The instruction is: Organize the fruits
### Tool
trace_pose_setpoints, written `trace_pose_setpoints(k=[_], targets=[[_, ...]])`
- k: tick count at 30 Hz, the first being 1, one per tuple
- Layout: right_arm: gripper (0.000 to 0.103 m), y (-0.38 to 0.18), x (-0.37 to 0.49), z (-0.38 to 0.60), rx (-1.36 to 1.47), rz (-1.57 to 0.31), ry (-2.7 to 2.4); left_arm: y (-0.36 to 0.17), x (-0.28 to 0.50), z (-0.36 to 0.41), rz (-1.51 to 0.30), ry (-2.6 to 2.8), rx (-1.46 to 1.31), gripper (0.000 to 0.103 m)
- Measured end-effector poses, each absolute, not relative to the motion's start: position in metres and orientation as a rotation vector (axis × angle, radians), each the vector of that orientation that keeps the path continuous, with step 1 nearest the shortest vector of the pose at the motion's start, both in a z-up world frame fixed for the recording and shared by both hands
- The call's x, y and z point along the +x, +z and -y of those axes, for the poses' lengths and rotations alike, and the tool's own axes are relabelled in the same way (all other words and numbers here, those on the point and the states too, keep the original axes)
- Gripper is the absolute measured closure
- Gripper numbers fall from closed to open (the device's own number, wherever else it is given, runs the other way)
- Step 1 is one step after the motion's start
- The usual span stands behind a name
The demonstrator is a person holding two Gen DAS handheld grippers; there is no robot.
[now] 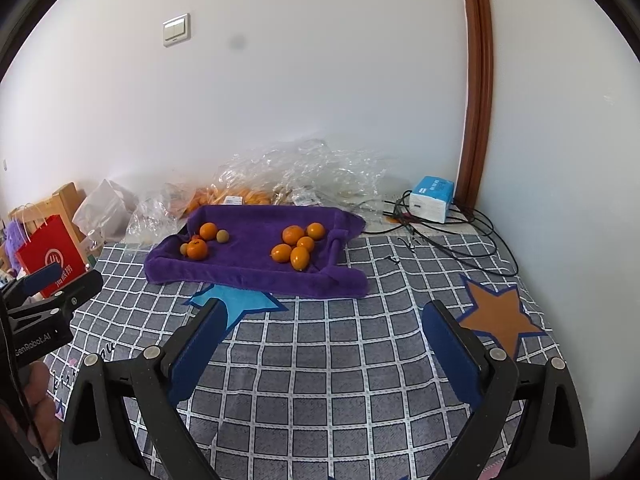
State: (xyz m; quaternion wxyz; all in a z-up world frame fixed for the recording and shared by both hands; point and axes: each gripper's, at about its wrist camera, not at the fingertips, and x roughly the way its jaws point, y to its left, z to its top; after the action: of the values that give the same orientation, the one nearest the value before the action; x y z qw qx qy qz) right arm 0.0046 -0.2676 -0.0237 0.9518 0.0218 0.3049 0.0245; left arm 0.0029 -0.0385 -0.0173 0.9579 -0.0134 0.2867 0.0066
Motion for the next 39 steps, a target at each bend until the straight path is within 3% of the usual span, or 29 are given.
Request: trace_pose_setpoints(k=[39], targets=[[0.006,-0.0294,0.0030,0.2704,0.057,-0.635,0.024,-0.0169,-0.0013,0.0448,-0.576,0.006,-0.005,0.011]])
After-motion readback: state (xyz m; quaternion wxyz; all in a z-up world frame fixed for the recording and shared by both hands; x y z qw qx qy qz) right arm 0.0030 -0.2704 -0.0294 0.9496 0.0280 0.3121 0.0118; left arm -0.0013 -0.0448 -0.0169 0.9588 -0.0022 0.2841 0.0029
